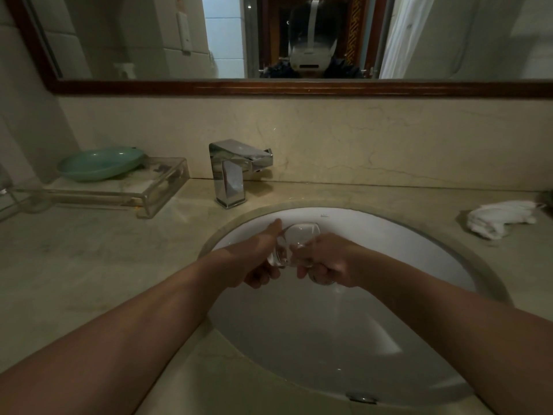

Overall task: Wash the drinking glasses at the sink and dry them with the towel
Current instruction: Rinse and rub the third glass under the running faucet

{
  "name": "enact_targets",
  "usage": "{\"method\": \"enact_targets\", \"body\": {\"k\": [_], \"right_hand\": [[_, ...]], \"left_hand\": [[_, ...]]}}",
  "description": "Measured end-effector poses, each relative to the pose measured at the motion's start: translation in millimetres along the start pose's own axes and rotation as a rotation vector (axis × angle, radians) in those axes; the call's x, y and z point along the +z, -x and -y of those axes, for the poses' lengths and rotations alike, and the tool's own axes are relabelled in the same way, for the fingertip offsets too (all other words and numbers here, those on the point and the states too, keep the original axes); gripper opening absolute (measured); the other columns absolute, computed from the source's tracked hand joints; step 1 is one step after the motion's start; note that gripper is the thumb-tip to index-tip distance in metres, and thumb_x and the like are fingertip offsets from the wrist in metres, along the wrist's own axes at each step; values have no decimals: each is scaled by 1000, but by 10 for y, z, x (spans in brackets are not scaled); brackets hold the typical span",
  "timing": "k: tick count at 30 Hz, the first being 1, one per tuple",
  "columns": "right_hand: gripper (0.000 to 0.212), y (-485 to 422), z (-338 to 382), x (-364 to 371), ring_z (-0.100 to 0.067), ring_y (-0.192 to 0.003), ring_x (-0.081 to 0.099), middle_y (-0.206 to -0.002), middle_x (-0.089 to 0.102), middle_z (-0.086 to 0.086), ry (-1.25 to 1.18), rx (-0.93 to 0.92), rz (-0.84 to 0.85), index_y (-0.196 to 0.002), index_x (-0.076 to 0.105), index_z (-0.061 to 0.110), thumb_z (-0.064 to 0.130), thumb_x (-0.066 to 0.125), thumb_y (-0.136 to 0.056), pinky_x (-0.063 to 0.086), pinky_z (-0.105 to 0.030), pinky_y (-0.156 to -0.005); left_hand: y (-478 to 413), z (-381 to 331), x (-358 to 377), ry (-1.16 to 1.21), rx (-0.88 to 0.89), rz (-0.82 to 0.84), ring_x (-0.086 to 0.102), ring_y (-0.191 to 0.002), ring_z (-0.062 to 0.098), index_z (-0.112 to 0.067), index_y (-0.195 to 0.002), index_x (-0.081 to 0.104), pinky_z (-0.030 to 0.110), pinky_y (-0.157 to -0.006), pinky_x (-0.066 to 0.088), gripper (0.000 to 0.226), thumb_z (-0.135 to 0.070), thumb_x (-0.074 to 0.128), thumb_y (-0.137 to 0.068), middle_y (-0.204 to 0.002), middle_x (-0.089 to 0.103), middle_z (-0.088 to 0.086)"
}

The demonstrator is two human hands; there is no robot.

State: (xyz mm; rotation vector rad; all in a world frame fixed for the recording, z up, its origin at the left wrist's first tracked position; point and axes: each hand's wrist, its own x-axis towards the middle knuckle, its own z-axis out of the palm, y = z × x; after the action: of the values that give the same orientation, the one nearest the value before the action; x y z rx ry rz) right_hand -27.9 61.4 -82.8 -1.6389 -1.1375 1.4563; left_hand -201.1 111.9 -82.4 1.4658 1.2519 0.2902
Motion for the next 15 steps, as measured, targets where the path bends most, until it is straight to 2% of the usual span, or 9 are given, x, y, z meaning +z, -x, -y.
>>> {"method": "enact_targets", "body": {"k": [2, 4, 6, 8, 10, 12, 15], "right_hand": [[27, 2, 3, 5, -6, -41, 30, -68, 65, -11, -88, 32, 75, -83, 58, 4, 17, 50, -105, 24, -17, -41], [21, -11, -18, 17, -5, -40, 31, -73, 64, -11, -144, 54, 148, -84, 54, 5, 7, 48, -104, 26, -15, -42], [10, -8, -24, 21, -5, -42, 33, -72, 67, -6, -128, 66, 175, -92, 56, 7, 1, 54, -100, 28, -15, -45], [12, -7, -20, 11, -5, -43, 33, -73, 68, -5, -116, 61, 156, -99, 56, 9, -1, 60, -96, 27, -16, -47], [11, -7, -26, -15, -5, -42, 34, -77, 69, -11, -103, 42, 116, -99, 59, 9, 2, 66, -93, 27, -15, -44], [9, 10, -43, -36, -6, -39, 34, -72, 69, -15, -61, 18, 74, -95, 61, 6, 10, 69, -93, 28, -15, -40], [19, 19, -44, -19, -6, -35, 33, -66, 66, -15, -57, 5, 67, -89, 61, 3, 19, 62, -100, 27, -14, -38]], "left_hand": [[-23, -6, -14, 67, 36, -6, 52, -54, 23, -7, -90, 69, 27, -54, 40, 81, -72, 21, -101, -70, 66, 11], [-18, -22, -22, 140, 67, -16, 54, -59, 25, -8, -95, 66, 28, -55, 43, 61, -60, 36, -98, -73, 65, 10], [2, -42, -25, 199, 71, -7, 51, -59, 24, -11, -92, 62, 28, -53, 40, 42, -49, 45, -91, -72, 62, 8], [22, -59, -19, 242, 56, 13, 46, -56, 21, -13, -87, 59, 27, -52, 35, 32, -39, 43, -96, -69, 59, 7], [30, -70, -6, 268, 45, 43, 45, -51, 19, -14, -89, 58, 25, -49, 33, 36, -42, 40, -104, -70, 59, 7], [50, -83, 9, 259, 34, 70, 45, -47, 18, -15, -88, 60, 24, -47, 33, 45, -49, 36, -107, -72, 60, 8], [86, -97, 18, 200, 25, 44, 42, -43, 17, -14, -87, 62, 22, -47, 32, 55, -53, 31, -108, -67, 61, 10]]}}
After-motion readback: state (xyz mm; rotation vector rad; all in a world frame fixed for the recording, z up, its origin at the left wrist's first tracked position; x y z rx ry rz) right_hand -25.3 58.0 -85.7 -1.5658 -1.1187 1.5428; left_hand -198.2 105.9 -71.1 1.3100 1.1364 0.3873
